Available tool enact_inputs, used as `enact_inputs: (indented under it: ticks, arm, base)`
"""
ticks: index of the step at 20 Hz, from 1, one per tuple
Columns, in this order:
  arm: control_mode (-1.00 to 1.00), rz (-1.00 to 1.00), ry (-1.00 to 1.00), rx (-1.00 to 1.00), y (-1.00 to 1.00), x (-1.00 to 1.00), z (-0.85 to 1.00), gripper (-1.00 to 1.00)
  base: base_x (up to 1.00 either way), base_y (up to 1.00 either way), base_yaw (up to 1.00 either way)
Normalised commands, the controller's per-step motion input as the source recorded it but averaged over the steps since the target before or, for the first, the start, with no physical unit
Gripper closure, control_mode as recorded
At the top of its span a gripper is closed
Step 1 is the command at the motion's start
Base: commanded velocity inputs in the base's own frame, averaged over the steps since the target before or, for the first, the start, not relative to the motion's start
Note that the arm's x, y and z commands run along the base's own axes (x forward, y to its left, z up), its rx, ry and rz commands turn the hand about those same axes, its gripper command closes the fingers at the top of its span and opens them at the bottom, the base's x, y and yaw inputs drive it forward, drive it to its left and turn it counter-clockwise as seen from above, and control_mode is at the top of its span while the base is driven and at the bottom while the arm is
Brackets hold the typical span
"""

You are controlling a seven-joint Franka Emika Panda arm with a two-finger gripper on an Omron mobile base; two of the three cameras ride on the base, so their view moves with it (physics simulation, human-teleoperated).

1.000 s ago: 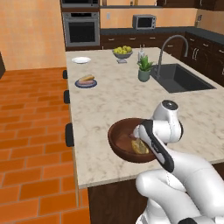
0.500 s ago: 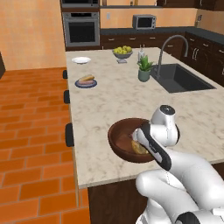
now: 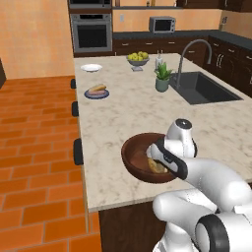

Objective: Place one bun and one sausage from the bowl on each plate.

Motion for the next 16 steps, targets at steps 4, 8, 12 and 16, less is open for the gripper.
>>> enact_inputs:
  ticks: [4, 8, 12, 16]
  arm:
    - [-1.00, 0.00, 0.11, 0.00, 0.00, 0.00, -0.27, -1.00]
    - [-1.00, 0.00, 0.14, 0.00, 0.01, 0.00, -0.24, -1.00]
    - [-1.00, 0.00, 0.14, 0.00, 0.07, 0.00, -0.20, -1.00]
    - [-1.00, 0.00, 0.10, 0.00, 0.04, 0.00, -0.10, -1.00]
  base:
    - [0.00, 0.00, 0.00]
    - [0.00, 0.00, 0.00]
    - [0.00, 0.00, 0.00]
    - [0.00, 0.00, 0.00]
